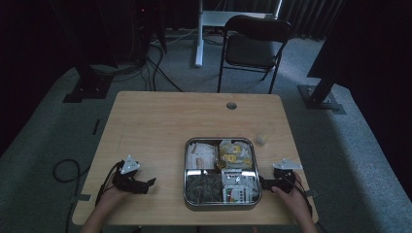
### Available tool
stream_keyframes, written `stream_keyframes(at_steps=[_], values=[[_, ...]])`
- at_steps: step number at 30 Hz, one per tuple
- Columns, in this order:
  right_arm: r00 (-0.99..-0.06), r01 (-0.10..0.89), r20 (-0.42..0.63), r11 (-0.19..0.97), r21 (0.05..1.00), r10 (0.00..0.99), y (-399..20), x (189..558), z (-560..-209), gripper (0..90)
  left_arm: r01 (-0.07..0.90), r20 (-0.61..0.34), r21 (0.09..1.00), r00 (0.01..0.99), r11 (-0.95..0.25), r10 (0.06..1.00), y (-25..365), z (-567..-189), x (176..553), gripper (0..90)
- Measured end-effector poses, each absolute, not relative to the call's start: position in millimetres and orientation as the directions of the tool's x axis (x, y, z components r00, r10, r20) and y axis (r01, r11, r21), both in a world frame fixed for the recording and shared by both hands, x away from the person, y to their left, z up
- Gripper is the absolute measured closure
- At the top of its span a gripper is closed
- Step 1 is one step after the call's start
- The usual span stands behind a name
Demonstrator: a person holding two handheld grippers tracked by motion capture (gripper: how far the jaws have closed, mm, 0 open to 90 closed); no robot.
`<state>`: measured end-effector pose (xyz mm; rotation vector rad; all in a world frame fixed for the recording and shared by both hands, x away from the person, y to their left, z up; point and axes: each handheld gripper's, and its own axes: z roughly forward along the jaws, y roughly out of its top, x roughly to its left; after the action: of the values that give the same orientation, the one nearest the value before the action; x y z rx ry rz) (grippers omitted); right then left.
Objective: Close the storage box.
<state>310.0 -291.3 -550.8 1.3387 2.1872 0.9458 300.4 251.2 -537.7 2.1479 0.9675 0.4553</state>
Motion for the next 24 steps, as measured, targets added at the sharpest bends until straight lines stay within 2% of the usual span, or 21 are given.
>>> stream_keyframes(at_steps=[10,18,24], values=[[-0.458,0.614,0.007,0.311,0.726,0.889,-291.4,310.0,-550.8,12.9,0.476,-0.001,0.712,0.736,-0.516,0.678,253.4,-541.8,289.8,0.9],[-0.458,0.614,0.007,0.311,0.726,0.889,-291.4,310.0,-550.8,12.9,0.453,0.044,0.699,0.745,-0.553,0.665,260.3,-543.4,285.0,0.9],[-0.458,0.614,0.008,0.310,0.726,0.889,-291.4,310.0,-550.8,12.8,0.462,0.026,0.685,0.758,-0.563,0.652,264.2,-546.6,285.2,0.9]])
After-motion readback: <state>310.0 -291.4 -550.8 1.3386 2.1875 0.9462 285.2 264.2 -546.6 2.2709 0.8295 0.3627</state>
